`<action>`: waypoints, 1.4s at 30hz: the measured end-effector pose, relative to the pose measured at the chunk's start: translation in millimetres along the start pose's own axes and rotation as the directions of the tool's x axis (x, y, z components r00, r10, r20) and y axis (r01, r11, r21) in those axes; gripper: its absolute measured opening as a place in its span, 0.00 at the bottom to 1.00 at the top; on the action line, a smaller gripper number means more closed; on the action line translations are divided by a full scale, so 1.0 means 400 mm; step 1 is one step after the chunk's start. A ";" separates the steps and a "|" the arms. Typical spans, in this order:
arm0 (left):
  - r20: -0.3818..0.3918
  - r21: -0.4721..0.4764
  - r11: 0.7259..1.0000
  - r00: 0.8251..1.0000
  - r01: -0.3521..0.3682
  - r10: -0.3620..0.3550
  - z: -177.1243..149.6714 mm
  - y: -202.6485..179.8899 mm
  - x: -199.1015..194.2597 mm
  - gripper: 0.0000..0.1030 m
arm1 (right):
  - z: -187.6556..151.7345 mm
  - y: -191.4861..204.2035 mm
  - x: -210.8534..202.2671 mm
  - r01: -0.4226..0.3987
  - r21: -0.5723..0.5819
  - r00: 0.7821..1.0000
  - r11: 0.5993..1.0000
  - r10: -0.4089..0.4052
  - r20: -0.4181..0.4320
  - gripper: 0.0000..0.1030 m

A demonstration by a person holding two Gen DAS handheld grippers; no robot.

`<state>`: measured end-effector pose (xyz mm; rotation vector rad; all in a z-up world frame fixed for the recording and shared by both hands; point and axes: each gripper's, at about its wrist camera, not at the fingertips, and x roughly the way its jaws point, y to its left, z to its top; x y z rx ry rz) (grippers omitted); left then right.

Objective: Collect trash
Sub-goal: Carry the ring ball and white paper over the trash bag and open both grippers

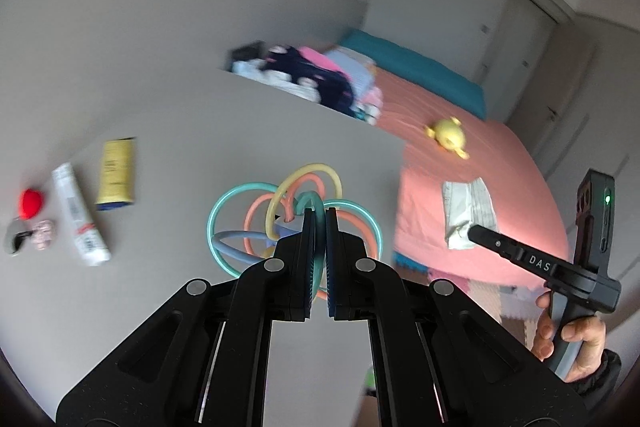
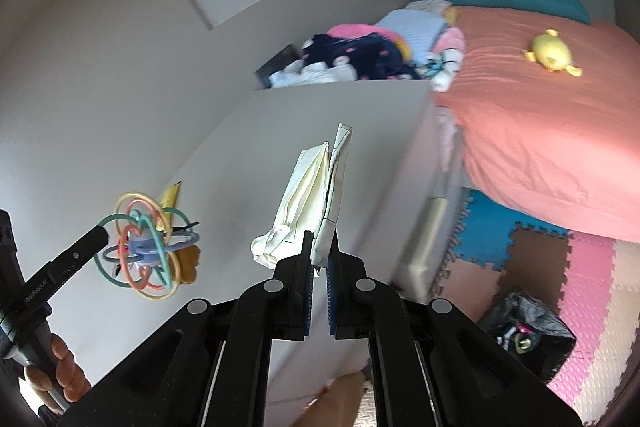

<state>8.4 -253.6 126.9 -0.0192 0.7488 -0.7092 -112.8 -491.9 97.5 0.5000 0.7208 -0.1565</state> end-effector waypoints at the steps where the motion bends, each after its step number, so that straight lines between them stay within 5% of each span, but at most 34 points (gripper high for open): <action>1: -0.010 0.013 1.000 1.000 0.013 -0.013 -0.005 -0.027 0.013 0.04 | -0.003 -0.033 -0.019 0.014 0.013 1.000 1.000 -0.014 0.006 0.06; 17: -0.206 0.200 0.959 0.965 0.203 -0.161 -0.134 -0.437 0.195 0.04 | -0.133 -0.366 -0.190 0.151 0.163 0.988 0.975 -0.156 0.020 0.06; 37: -0.522 0.327 0.872 0.839 0.364 -0.154 -0.460 -0.696 0.417 0.04 | -0.388 -0.657 -0.194 0.353 0.318 0.934 0.880 -0.309 -0.180 0.07; 38: -0.547 0.326 0.871 0.825 0.369 -0.144 -0.473 -0.701 0.430 0.04 | -0.395 -0.671 -0.188 0.380 0.320 0.922 0.868 -0.328 -0.205 0.26; 39: -0.566 0.332 0.871 0.815 0.362 -0.123 -0.485 -0.707 0.439 0.07 | -0.401 -0.686 -0.181 0.411 0.337 0.908 0.847 -0.351 -0.228 0.77; 40: -0.577 0.351 0.872 0.812 0.341 -0.086 -0.494 -0.711 0.450 0.13 | -0.404 -0.700 -0.181 0.433 0.358 0.899 0.827 -0.371 -0.233 0.97; 42: -0.566 0.386 0.874 0.824 0.296 -0.029 -0.501 -0.717 0.459 0.95 | -0.411 -0.715 -0.189 0.459 0.392 0.888 0.798 -0.399 -0.227 0.97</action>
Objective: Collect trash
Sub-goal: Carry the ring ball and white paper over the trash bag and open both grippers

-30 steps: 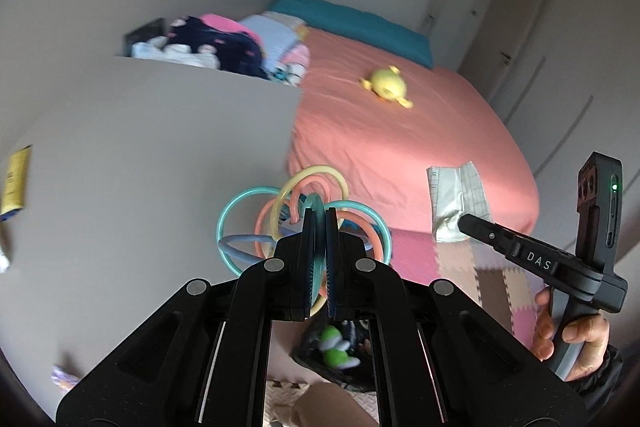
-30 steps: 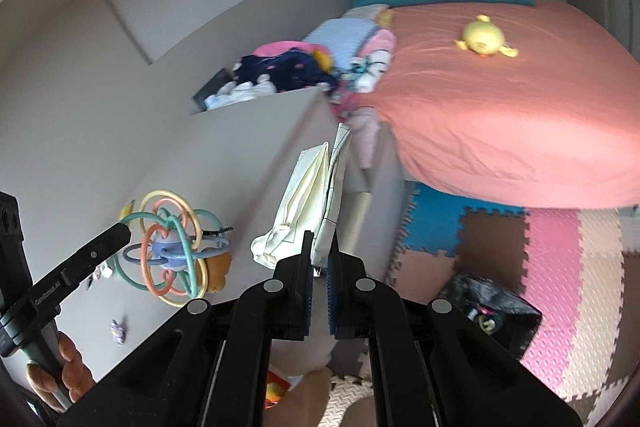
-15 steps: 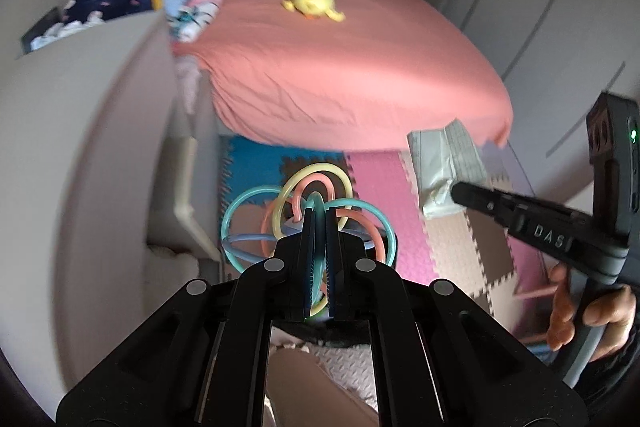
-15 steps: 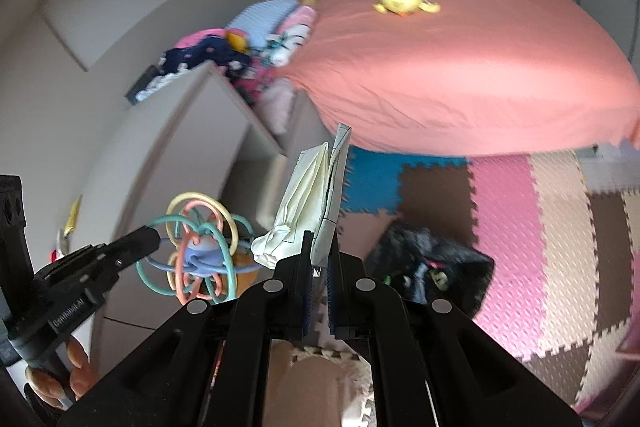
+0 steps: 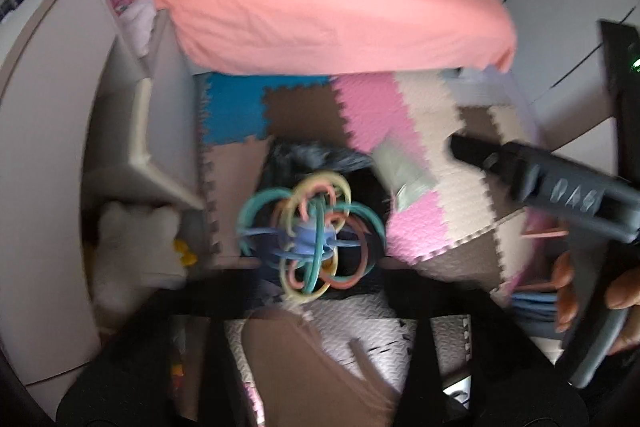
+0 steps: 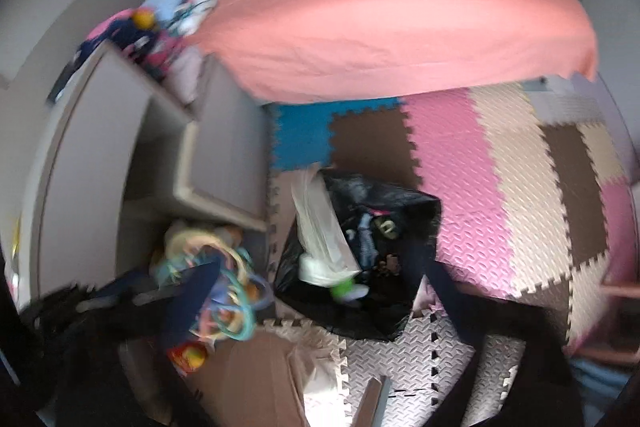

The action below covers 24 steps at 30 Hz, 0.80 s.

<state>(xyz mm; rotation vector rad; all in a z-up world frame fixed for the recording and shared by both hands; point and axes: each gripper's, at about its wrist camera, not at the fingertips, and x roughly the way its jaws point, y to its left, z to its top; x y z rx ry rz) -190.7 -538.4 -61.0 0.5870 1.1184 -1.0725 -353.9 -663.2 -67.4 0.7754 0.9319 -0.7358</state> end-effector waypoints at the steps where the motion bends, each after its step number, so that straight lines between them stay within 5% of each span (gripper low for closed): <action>1: 0.041 -0.005 1.000 0.999 -0.020 0.020 -0.005 0.000 -0.011 0.93 | 0.003 -0.008 0.001 -0.011 0.017 1.000 1.000 0.011 -0.002 0.97; 3: 0.108 0.005 0.999 0.993 -0.049 0.049 -0.010 0.000 -0.033 0.94 | 0.005 -0.013 -0.001 -0.013 0.021 1.000 1.000 0.013 0.003 0.97; 24: 0.140 -0.024 0.999 0.989 -0.034 0.037 -0.013 0.062 -0.107 0.94 | 0.027 0.093 -0.047 -0.050 -0.057 0.998 0.997 0.052 0.036 0.97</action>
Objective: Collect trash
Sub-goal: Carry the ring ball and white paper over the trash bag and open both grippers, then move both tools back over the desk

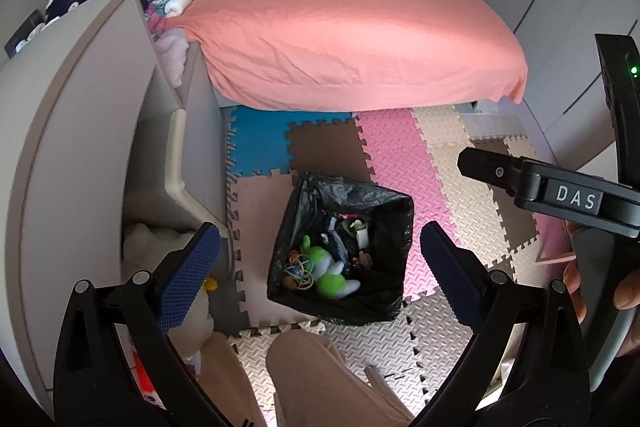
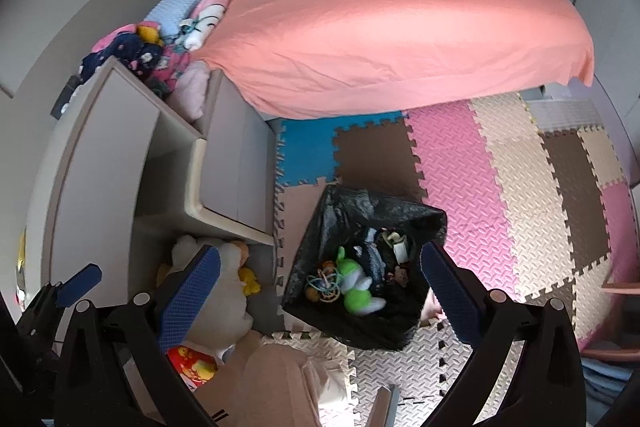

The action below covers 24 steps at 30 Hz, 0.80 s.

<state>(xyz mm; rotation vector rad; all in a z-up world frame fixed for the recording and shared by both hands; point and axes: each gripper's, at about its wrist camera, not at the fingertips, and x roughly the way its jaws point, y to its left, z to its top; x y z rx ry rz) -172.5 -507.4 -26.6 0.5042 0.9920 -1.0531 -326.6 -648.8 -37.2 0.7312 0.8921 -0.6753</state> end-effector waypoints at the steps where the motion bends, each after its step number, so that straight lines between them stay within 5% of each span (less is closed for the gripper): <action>1: 0.008 -0.004 1.000 1.000 -0.007 0.007 -0.001 0.014 -0.013 0.94 | 0.003 0.016 -0.006 -0.006 -0.010 1.000 1.000 0.007 0.004 0.97; 10: 0.089 -0.107 0.990 0.991 -0.091 0.100 -0.020 0.176 -0.150 0.94 | 0.010 0.243 -0.064 -0.116 -0.162 0.991 0.980 0.125 0.049 0.97; 24: 0.150 -0.322 0.925 0.953 -0.204 0.263 -0.138 0.483 -0.362 0.94 | -0.050 0.608 -0.074 -0.249 -0.395 0.965 0.885 0.262 -0.021 0.97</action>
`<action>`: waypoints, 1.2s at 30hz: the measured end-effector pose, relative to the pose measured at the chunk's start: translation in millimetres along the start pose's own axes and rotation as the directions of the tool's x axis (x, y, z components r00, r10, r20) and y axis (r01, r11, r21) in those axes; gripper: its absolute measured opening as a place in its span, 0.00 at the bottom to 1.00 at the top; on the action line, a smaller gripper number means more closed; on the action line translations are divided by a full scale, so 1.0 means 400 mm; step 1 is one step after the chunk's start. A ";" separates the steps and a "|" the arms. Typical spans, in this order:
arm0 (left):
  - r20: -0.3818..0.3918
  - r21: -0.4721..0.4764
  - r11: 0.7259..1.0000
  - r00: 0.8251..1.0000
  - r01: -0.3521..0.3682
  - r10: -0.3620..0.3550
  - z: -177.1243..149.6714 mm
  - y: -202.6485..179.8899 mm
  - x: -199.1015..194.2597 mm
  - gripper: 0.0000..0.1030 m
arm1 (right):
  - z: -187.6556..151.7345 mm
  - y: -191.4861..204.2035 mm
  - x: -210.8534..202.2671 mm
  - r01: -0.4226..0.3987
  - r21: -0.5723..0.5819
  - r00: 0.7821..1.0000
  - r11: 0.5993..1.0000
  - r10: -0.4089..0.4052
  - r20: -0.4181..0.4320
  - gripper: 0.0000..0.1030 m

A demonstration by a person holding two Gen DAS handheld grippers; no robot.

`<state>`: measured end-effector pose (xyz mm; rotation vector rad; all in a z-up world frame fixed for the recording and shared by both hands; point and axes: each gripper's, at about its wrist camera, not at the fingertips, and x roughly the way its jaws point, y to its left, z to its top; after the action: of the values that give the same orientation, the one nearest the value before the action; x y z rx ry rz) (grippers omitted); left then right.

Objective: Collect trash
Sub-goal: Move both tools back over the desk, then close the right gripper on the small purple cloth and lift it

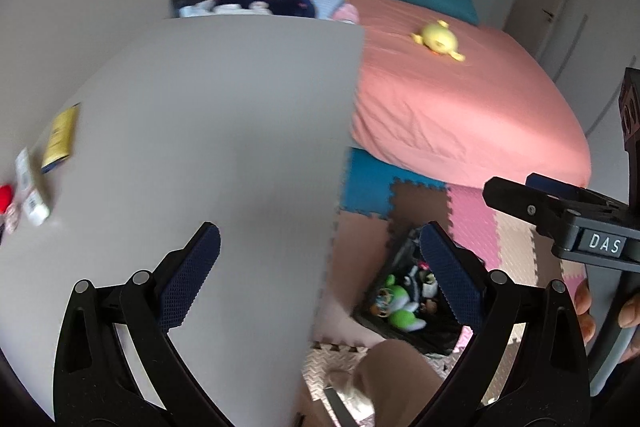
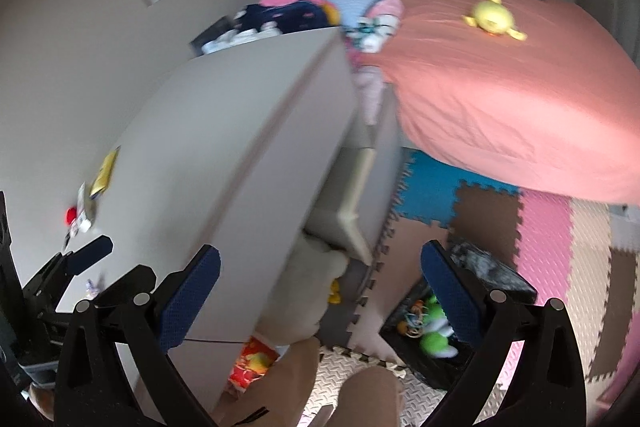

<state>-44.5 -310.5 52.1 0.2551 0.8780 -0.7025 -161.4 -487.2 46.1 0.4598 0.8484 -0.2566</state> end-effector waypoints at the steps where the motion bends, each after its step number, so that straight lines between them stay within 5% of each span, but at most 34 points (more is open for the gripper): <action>1: 0.005 -0.011 1.000 1.000 -0.012 0.012 -0.006 0.024 -0.008 0.94 | 0.002 0.035 0.009 -0.019 -0.026 1.000 0.999 0.018 -0.005 0.97; 12: 0.012 -0.224 0.968 0.992 -0.117 0.123 -0.089 0.311 -0.078 0.94 | -0.028 0.314 0.078 -0.144 -0.216 0.988 0.966 0.129 -0.082 0.97; 22: -0.008 -0.360 0.900 0.966 -0.244 0.259 -0.196 0.543 -0.166 0.94 | -0.115 0.538 0.156 -0.236 -0.342 0.966 0.910 0.181 -0.186 0.97; 25: -0.012 -0.436 0.861 0.958 -0.262 0.286 -0.234 0.621 -0.194 0.94 | -0.150 0.591 0.177 -0.252 -0.385 0.960 0.888 0.180 -0.213 0.97; 29: -0.011 -0.479 0.829 0.946 -0.288 0.323 -0.256 0.678 -0.213 0.94 | -0.183 0.637 0.195 -0.257 -0.433 0.958 0.864 0.169 -0.231 0.89; 36: -0.020 -0.463 0.831 0.940 -0.310 0.340 -0.272 0.694 -0.216 0.94 | -0.219 0.689 0.207 -0.227 -0.511 0.968 0.829 0.134 -0.212 0.70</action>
<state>33.4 -10.9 30.4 -0.0472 0.8866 -0.1676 -57.2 -207.1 11.5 0.0338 0.9904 0.2021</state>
